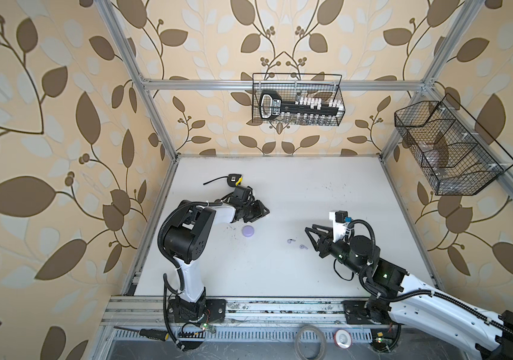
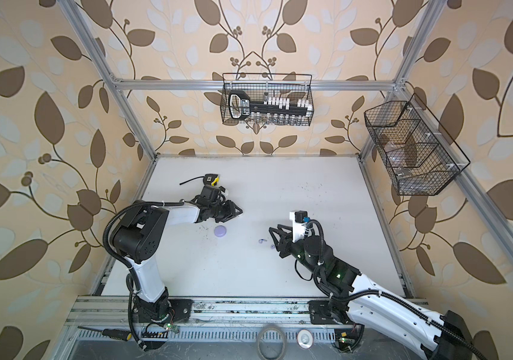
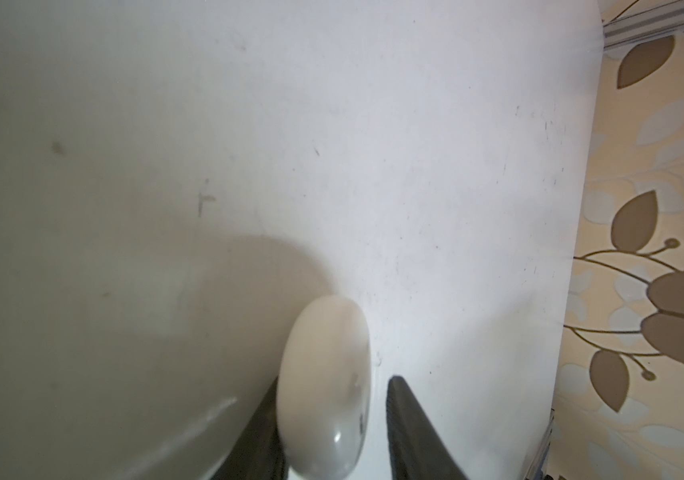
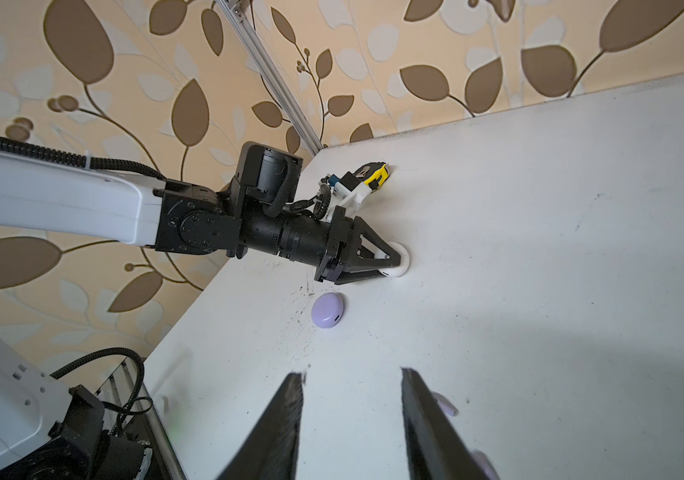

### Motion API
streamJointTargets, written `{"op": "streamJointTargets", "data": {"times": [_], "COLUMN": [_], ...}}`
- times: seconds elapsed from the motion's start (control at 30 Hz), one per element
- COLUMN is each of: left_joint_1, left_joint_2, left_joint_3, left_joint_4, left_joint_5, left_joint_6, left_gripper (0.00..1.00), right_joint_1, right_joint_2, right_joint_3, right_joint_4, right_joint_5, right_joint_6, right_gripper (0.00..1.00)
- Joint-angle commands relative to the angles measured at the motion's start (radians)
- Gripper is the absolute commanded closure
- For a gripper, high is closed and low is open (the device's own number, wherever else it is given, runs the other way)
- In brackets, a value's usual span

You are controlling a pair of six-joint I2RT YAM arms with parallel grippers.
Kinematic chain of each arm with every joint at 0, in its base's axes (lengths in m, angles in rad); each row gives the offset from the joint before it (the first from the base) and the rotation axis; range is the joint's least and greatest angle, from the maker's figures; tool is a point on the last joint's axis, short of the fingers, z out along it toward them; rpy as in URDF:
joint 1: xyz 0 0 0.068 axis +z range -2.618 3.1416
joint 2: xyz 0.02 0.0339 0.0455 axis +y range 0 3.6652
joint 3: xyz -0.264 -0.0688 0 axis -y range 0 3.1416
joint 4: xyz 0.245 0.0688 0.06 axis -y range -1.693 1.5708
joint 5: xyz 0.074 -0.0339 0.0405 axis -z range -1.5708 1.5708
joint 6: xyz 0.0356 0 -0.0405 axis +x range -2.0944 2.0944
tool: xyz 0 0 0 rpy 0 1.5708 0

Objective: Insert wireless bluetooth earbuds into charging case
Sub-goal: Place the charging case at the center of the table, then move the charging case to the center of the table.

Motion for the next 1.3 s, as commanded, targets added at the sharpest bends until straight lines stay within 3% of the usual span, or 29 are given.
{"op": "streamJointTargets", "data": {"times": [0.0,0.17,0.3,0.47,0.57,0.63,0.73,0.87,1.07,1.27], "left_joint_1": [0.001,0.001,0.001,0.001,0.001,0.001,0.001,0.001,0.001,0.001], "left_joint_2": [-0.062,-0.17,-0.331,-0.734,-0.988,-1.131,-1.271,-1.323,-1.248,-1.216], "left_joint_3": [-0.035,-0.072,-0.144,-0.342,-0.458,-0.535,-0.631,-0.676,-0.582,-0.581], "left_joint_4": [-0.031,-0.048,-0.046,-0.03,-0.066,-0.087,-0.103,-0.14,-0.41,-0.411], "left_joint_5": [-0.011,-0.074,-0.177,-0.512,-0.757,-0.924,-1.098,-1.19,-1.343,-1.337], "left_joint_6": [0.023,0.057,0.076,0.066,0.019,-0.052,-0.186,-0.289,-0.528,-0.554], "left_gripper": [0.55,0.36,0.3,0.24,0.12,0.01,0.01,0.01,0.01,0.01], "right_joint_1": [-0.004,-0.004,-0.002,0.027,0.052,0.052,0.05,0.051,0.094,0.132], "right_joint_2": [-0.006,0.002,0.012,0.031,0.072,0.133,0.255,0.475,0.856,1.232], "right_joint_3": [0.025,0.04,0.034,0.043,0.065,0.093,0.147,0.285,0.599,0.98], "right_joint_4": [-0.011,-0.01,0.009,0.034,0.045,0.053,0.067,0.021,-0.15,-0.316], "right_joint_5": [-0.011,-0.025,-0.06,-0.125,-0.122,-0.129,-0.14,-0.131,-0.043,-0.007], "right_joint_6": [-0.005,-0.024,-0.05,-0.133,-0.182,-0.198,-0.214,-0.215,-0.21,-0.256], "right_gripper": [0.57,0.54,0.5,0.41,0.39,0.39,0.39,0.39,0.4,0.47]}}
